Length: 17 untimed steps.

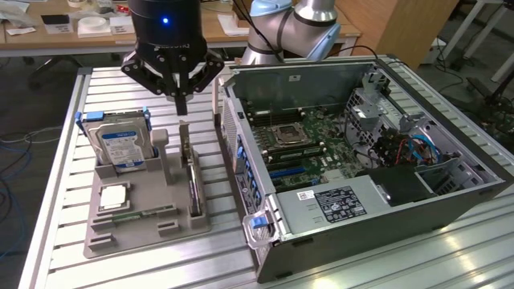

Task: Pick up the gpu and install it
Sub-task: 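Reach for the gpu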

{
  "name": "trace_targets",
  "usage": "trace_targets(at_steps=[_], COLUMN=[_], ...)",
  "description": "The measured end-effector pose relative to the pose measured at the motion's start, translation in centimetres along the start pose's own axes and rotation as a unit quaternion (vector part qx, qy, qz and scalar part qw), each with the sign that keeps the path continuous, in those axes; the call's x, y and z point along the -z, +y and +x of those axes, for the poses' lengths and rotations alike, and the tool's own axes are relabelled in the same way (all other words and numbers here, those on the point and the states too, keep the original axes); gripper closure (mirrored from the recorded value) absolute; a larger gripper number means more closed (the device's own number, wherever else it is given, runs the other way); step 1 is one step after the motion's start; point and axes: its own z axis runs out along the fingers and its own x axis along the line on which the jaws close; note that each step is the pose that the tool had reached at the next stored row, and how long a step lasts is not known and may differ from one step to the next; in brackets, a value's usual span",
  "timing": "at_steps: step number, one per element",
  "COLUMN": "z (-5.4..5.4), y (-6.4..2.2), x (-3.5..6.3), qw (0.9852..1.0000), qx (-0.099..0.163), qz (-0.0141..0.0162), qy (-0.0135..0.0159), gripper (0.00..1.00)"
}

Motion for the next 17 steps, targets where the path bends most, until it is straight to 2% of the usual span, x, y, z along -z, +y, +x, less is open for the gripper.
trace_targets(at_steps=[4, 17], z=[0.0, 0.3], y=[-0.55, -1.39], x=[0.02, 0.06], qw=[1.0, 1.0], qx=[0.0, 0.0], qz=[0.0, 0.0], qy=[0.0, 0.0], gripper=[0.89, 0.89])
